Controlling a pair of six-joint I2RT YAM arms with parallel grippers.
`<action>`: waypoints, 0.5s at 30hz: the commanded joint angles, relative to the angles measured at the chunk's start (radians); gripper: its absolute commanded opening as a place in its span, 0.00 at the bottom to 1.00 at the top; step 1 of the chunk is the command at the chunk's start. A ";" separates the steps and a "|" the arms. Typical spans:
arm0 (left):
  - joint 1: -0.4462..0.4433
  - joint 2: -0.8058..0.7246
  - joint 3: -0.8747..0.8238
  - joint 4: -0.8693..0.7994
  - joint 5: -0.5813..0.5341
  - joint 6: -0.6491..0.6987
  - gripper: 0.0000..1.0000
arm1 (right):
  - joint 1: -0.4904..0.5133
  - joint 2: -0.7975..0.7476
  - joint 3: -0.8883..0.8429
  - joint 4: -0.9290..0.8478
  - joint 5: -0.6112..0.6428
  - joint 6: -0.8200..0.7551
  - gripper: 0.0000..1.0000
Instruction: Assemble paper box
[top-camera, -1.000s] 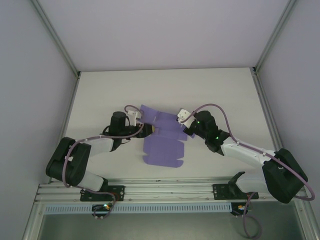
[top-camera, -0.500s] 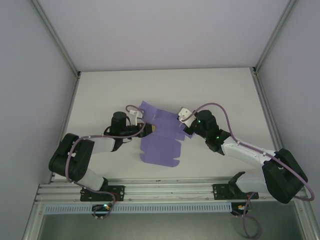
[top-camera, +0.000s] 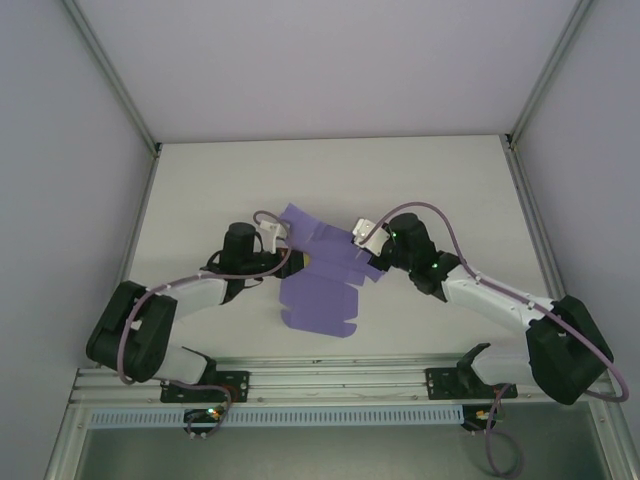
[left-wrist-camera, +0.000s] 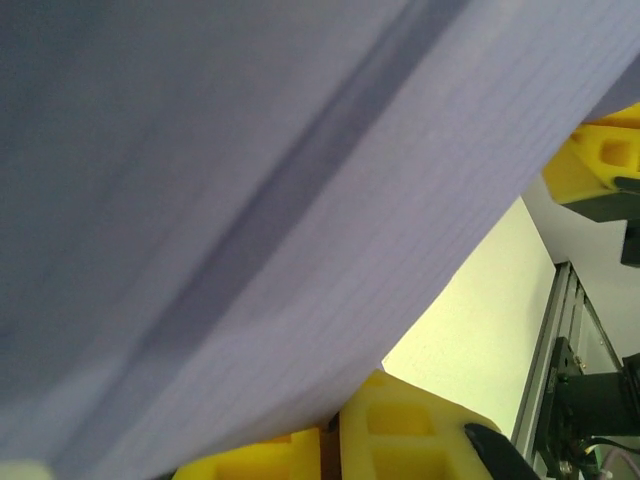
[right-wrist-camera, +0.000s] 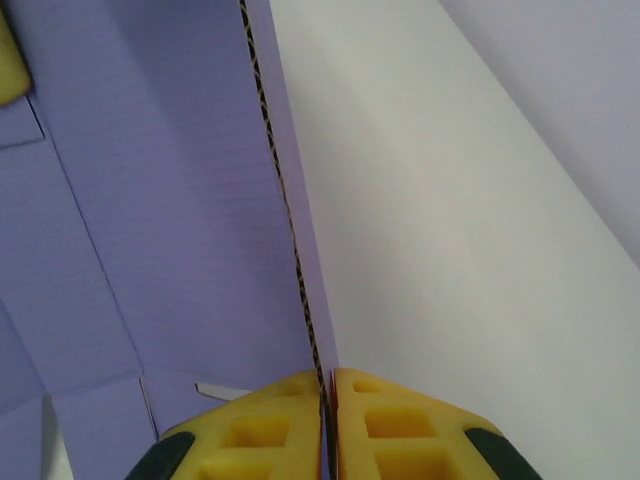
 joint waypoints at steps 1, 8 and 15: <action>-0.014 -0.024 0.029 -0.047 0.015 0.056 0.08 | -0.009 0.029 0.051 -0.082 -0.061 -0.062 0.14; -0.016 -0.031 0.023 -0.034 0.024 0.053 0.06 | -0.024 0.055 0.057 -0.066 -0.116 -0.078 0.22; -0.016 -0.040 0.008 -0.004 0.037 0.047 0.06 | -0.057 0.087 0.066 -0.083 -0.122 -0.081 0.22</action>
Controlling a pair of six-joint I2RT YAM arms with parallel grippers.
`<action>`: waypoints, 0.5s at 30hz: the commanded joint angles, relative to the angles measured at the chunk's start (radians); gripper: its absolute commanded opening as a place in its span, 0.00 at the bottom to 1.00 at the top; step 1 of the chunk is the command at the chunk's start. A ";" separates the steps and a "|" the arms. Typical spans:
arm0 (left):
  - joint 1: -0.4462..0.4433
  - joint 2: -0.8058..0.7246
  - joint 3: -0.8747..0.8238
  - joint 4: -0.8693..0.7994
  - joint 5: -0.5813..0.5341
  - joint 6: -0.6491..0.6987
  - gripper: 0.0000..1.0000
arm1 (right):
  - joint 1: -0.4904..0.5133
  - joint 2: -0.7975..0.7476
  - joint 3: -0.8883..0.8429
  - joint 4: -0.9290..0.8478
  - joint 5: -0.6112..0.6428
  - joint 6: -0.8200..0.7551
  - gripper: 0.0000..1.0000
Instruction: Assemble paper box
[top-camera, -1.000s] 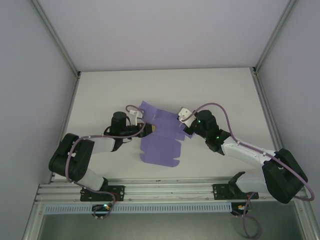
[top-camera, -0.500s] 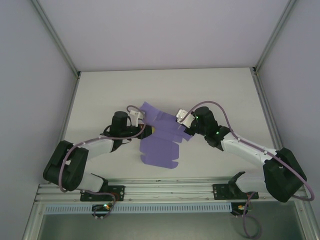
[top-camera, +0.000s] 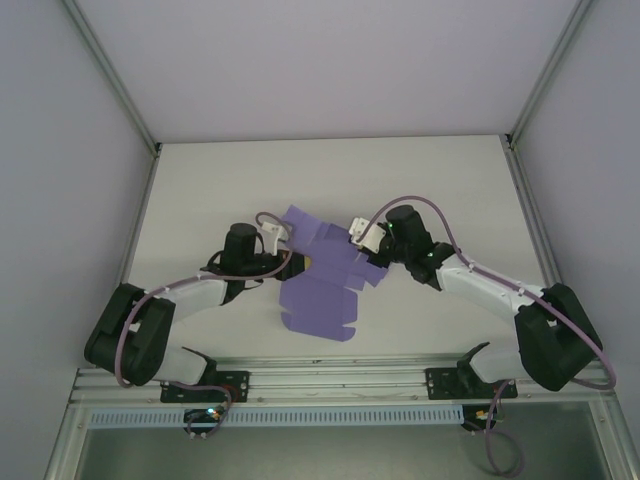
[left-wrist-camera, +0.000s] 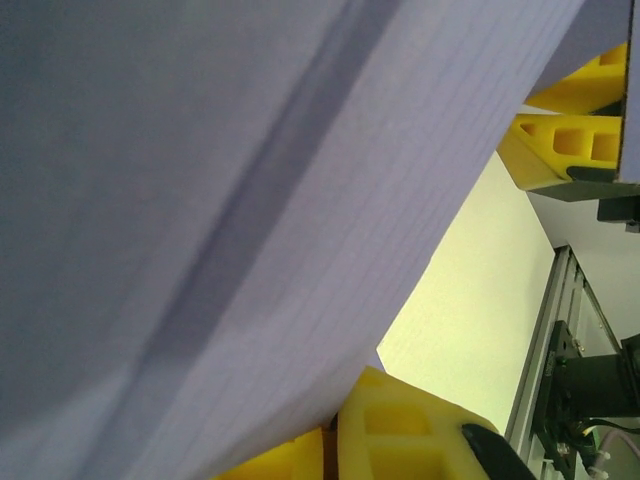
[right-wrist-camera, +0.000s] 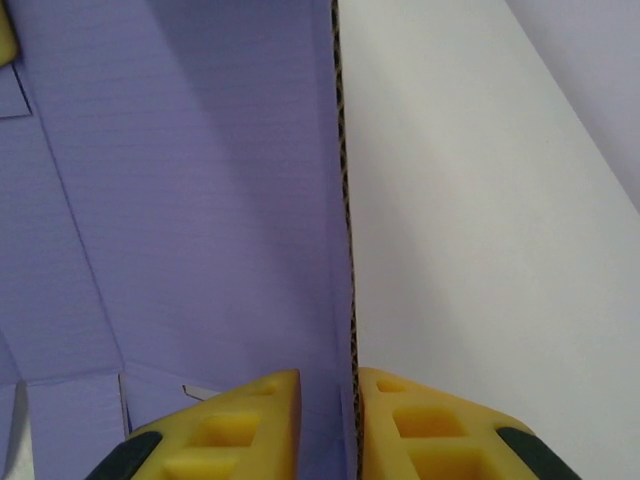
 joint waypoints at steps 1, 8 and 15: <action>-0.005 -0.029 0.008 0.026 0.032 0.029 0.06 | -0.021 0.024 0.005 -0.020 -0.037 -0.008 0.23; -0.005 -0.031 0.014 0.002 0.027 0.043 0.07 | -0.027 0.068 0.034 -0.036 -0.021 -0.019 0.04; -0.005 -0.062 0.059 -0.177 -0.127 0.059 1.00 | 0.038 0.060 -0.001 0.107 0.285 -0.095 0.00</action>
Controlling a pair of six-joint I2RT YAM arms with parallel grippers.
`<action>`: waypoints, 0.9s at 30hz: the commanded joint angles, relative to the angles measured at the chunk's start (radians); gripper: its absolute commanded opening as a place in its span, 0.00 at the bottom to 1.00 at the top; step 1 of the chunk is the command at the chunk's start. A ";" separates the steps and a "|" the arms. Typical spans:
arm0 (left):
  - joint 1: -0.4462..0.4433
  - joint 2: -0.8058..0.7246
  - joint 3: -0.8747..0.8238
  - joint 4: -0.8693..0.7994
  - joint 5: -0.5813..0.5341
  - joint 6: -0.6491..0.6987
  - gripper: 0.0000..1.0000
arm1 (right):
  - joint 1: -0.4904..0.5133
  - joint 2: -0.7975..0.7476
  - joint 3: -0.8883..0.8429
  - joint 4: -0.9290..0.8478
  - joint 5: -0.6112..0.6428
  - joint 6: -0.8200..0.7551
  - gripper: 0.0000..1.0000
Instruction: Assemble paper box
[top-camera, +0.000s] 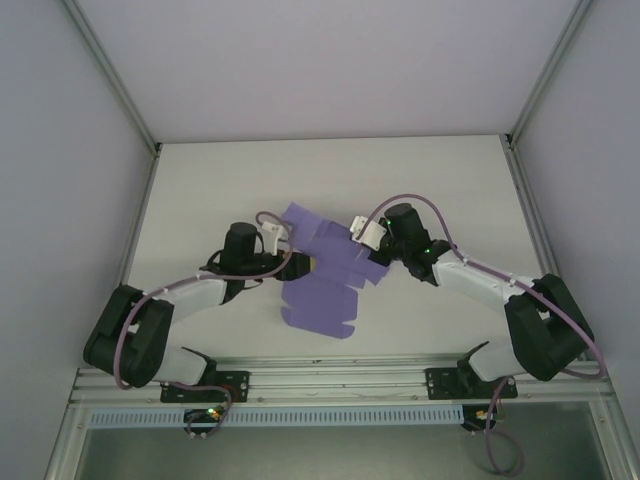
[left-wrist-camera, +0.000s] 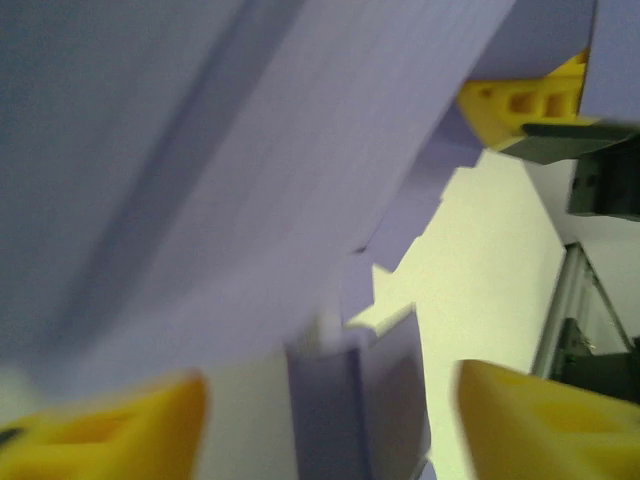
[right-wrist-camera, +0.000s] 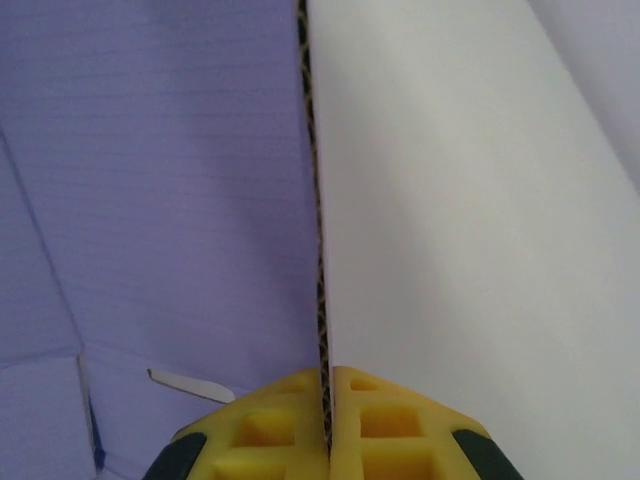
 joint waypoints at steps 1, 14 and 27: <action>-0.004 -0.068 0.046 -0.156 -0.145 0.040 1.00 | 0.060 0.005 -0.015 0.095 0.259 -0.096 0.00; 0.216 -0.301 0.110 -0.631 -0.607 -0.027 1.00 | 0.251 0.198 -0.051 0.514 0.718 -0.483 0.00; 0.321 0.059 0.310 -0.400 -0.494 0.034 1.00 | 0.313 0.340 -0.074 0.809 0.809 -0.631 0.00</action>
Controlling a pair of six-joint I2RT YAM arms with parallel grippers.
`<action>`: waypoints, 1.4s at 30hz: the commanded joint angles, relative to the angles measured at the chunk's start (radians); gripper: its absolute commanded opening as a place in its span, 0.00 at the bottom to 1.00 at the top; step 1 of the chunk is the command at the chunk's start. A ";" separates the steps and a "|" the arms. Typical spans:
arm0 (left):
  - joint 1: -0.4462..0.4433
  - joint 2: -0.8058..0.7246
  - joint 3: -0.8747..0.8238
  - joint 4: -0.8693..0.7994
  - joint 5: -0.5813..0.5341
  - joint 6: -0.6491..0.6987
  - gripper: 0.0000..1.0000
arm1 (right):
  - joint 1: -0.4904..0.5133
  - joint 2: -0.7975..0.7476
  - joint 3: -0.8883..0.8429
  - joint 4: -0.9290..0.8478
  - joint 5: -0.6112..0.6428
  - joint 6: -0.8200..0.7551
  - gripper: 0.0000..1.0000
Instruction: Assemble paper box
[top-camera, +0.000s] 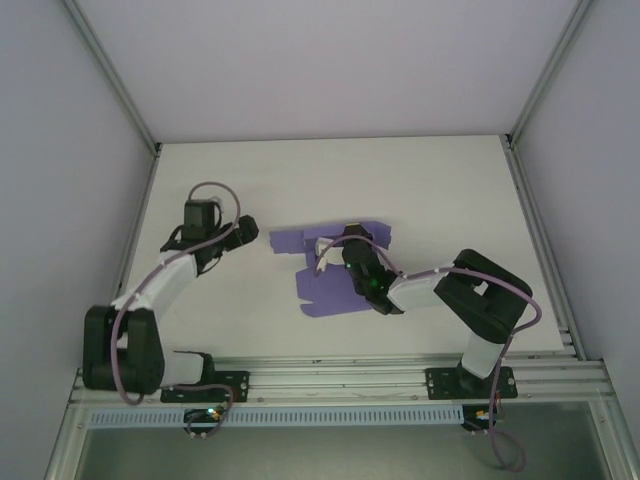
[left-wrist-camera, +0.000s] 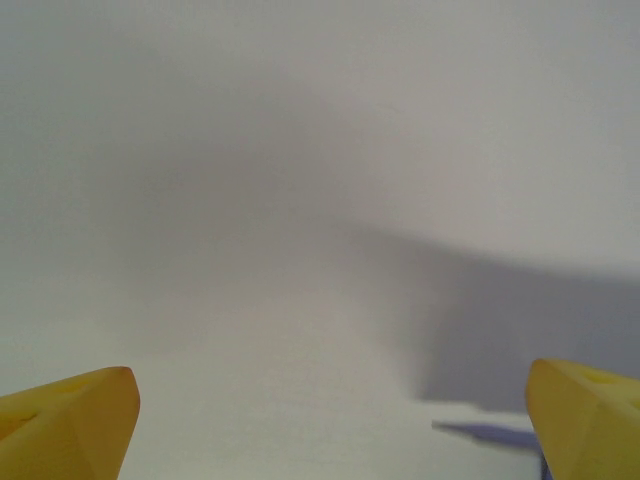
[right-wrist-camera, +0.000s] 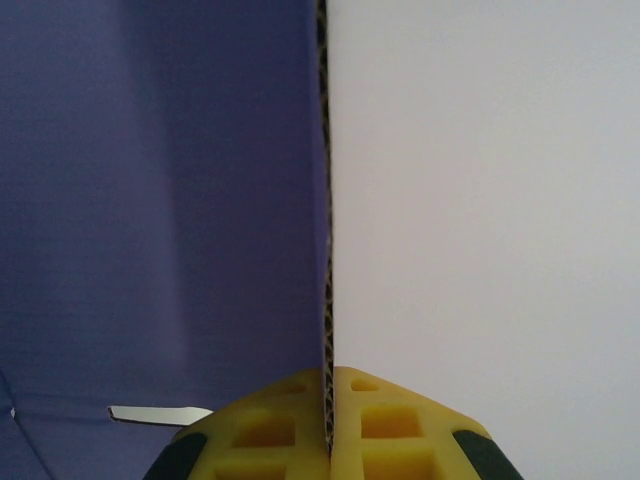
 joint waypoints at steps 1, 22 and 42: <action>0.000 0.114 0.078 0.078 0.079 0.066 0.98 | 0.006 -0.003 0.027 -0.015 0.041 0.041 0.00; -0.321 0.173 -0.066 0.308 0.275 0.247 0.43 | -0.002 -0.041 0.091 -0.328 0.061 0.269 0.00; -0.375 0.025 -0.328 0.619 0.050 0.265 0.61 | 0.019 -0.077 0.100 -0.438 0.072 0.304 0.00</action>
